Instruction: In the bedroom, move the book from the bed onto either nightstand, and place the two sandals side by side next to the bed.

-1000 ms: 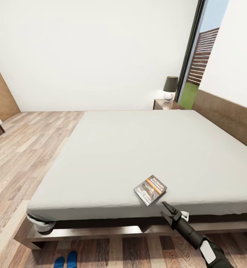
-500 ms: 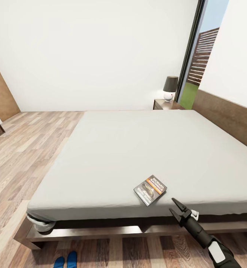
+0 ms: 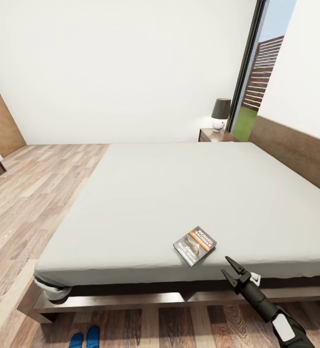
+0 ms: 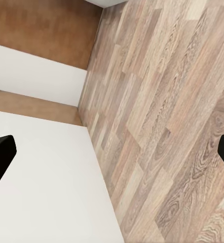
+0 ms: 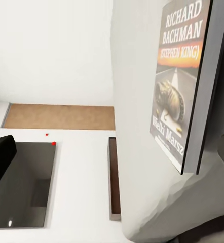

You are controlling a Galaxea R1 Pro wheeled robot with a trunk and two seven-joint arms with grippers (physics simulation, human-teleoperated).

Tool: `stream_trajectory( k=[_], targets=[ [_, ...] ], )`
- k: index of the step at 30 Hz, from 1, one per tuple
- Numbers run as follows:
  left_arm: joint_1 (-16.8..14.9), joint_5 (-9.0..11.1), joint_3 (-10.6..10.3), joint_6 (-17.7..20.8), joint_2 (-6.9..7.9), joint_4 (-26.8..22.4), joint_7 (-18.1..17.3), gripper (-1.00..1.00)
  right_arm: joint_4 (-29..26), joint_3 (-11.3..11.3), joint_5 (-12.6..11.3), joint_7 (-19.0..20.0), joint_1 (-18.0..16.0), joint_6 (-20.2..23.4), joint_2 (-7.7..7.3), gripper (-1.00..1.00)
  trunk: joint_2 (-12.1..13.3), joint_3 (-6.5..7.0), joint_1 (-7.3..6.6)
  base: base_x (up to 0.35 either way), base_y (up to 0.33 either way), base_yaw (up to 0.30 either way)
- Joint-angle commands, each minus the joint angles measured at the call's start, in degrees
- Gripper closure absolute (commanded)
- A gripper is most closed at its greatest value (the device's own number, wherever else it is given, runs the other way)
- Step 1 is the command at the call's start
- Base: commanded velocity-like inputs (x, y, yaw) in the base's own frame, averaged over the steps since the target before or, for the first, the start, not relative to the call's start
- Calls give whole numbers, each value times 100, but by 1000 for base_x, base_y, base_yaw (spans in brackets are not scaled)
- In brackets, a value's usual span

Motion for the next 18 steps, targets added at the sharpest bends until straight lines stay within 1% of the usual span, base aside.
stream_trajectory(
  k=[1,18],
  targets=[
    [-1,40,-2,-1,0,-9,9,-100,5,-14,-16,10,-4,41,-5,-100,-2,-5,-1,0,0,0],
    [3,37,-4,-2,0,-9,9,-100,13,-17,-21,-5,-1,30,-23,-100,-2,-5,-1,0,0,0]
  ],
)
